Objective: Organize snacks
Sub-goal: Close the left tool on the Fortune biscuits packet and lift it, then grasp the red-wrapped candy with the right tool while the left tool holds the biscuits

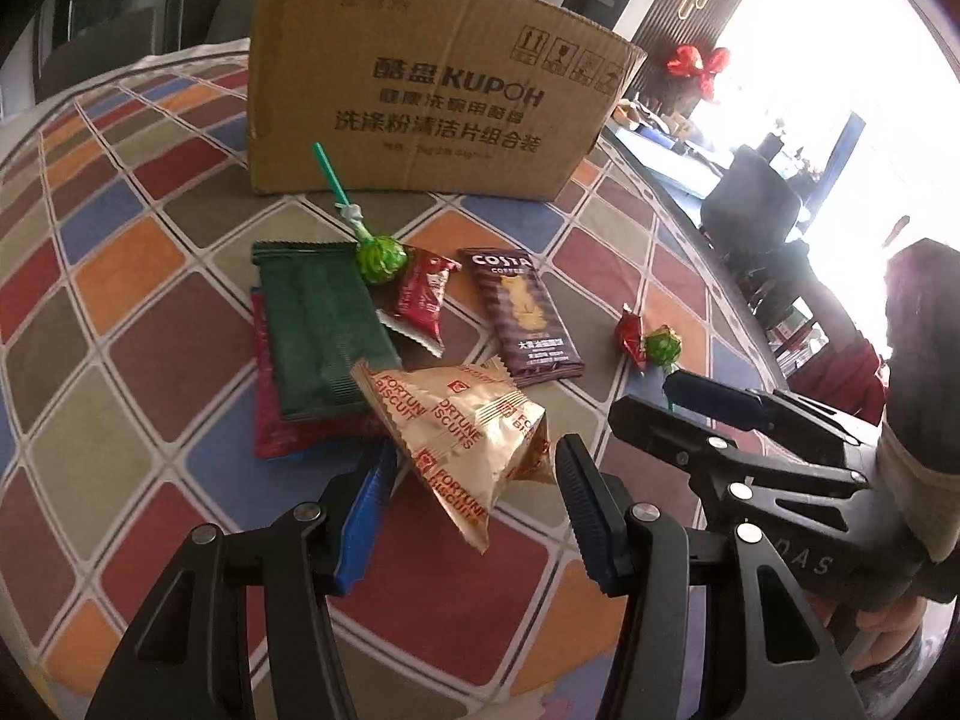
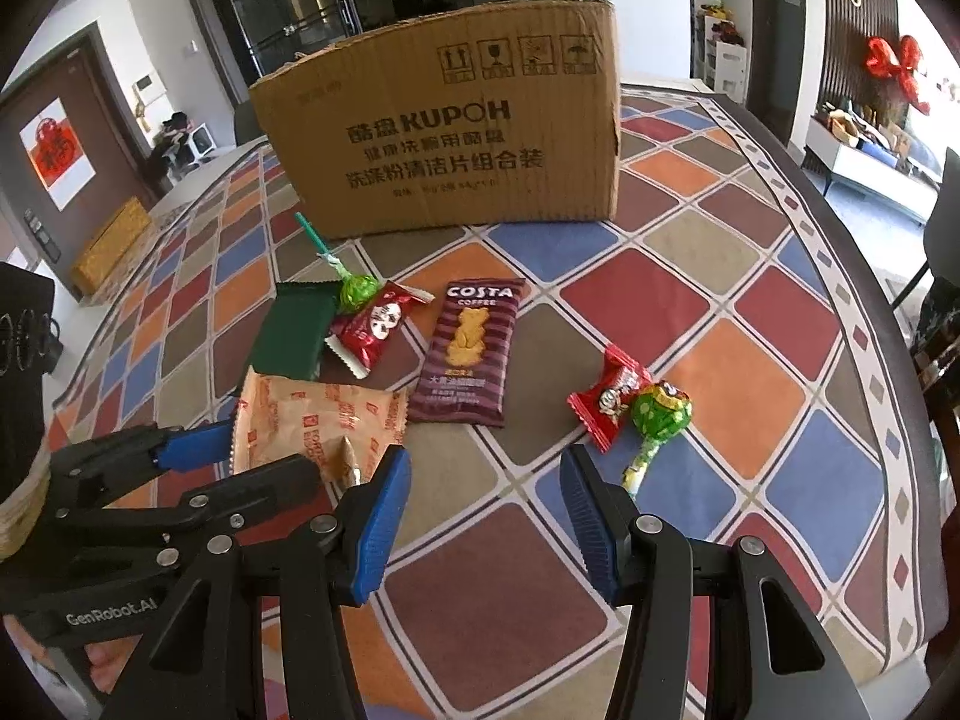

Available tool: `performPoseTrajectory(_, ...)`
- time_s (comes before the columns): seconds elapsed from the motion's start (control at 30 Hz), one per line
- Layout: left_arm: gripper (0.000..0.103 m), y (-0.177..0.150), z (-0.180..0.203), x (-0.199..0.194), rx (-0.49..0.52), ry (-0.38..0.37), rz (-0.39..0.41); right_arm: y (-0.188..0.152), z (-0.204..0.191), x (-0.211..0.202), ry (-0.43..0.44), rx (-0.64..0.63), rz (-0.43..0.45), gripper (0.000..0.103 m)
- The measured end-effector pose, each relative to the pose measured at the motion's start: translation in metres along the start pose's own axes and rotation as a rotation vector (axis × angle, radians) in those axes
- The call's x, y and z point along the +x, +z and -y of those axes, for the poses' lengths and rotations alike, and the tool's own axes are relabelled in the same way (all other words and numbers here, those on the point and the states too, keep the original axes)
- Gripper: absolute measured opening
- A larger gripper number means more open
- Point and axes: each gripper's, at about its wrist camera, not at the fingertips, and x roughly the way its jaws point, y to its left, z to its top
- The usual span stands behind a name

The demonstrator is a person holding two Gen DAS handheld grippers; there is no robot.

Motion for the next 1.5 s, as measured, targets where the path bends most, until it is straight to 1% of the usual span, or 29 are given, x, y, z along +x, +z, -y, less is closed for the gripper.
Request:
performPoseTrajectory(0.3, 0.054, 0.007, -0.001, 0.017, -0.046, -0.023, -0.021, -0.003, 0.009, 0.004, -0.011, 0.024, -0.016, 0.053)
performPoseTrajectory(0.47, 0.053, 0.011, -0.001, 0.023, -0.061, -0.027, -0.011, -0.003, 0.015, 0.004, -0.028, 0.037, -0.018, 0.053)
performPoseTrajectory(0.5, 0.051, 0.011, 0.000, 0.023, -0.064, -0.031, -0.009, -0.003, 0.015, 0.004, -0.031, 0.038, -0.018, 0.053)
performPoseTrajectory(0.53, 0.043, 0.011, -0.001, 0.024, -0.065, -0.036, -0.009, -0.003, 0.016, 0.005, -0.031, 0.040, -0.019, 0.053)
performPoseTrajectory(0.57, 0.040, 0.011, 0.001, 0.025, -0.065, -0.047, -0.014, -0.003, 0.017, 0.005, -0.029, 0.043, -0.020, 0.053)
performPoseTrajectory(0.63, 0.037, 0.010, 0.002, 0.025, -0.064, -0.059, -0.012, -0.004, 0.018, 0.006, -0.029, 0.045, -0.020, 0.053)
performPoseTrajectory(0.73, 0.033, 0.009, 0.005, 0.024, -0.054, -0.054, -0.005, -0.004, 0.019, 0.005, -0.026, 0.050, -0.015, 0.053)
performPoseTrajectory(0.87, 0.033, 0.009, 0.017, 0.014, -0.013, -0.047, 0.027, -0.004, 0.022, 0.001, -0.015, 0.052, 0.000, 0.053)
performPoseTrajectory(1.07, 0.033, 0.022, 0.034, 0.007, 0.031, -0.035, 0.076, 0.001, 0.034, -0.004, 0.014, 0.100, 0.037, 0.053)
performPoseTrajectory(1.17, 0.033, 0.028, 0.040, 0.007, 0.054, -0.014, 0.096, 0.004, 0.042, -0.003, 0.026, 0.127, 0.048, 0.053)
performPoseTrajectory(1.3, 0.033, 0.034, 0.043, 0.004, 0.080, 0.008, 0.126, 0.009, 0.047, 0.002, 0.061, 0.158, 0.060, 0.052)
performPoseTrajectory(1.37, 0.033, 0.037, 0.043, 0.005, 0.078, 0.006, 0.131, 0.012, 0.049, 0.005, 0.068, 0.167, 0.064, 0.051)
performPoseTrajectory(1.4, 0.033, 0.038, 0.043, 0.005, 0.075, 0.003, 0.132, 0.014, 0.049, 0.007, 0.066, 0.172, 0.062, 0.048)
performPoseTrajectory(1.47, 0.033, 0.040, 0.042, 0.005, 0.072, 0.004, 0.136, 0.017, 0.050, 0.011, 0.070, 0.178, 0.059, 0.047)
performPoseTrajectory(1.5, 0.033, 0.040, 0.042, 0.005, 0.072, 0.003, 0.138, 0.018, 0.050, 0.013, 0.071, 0.181, 0.057, 0.043)
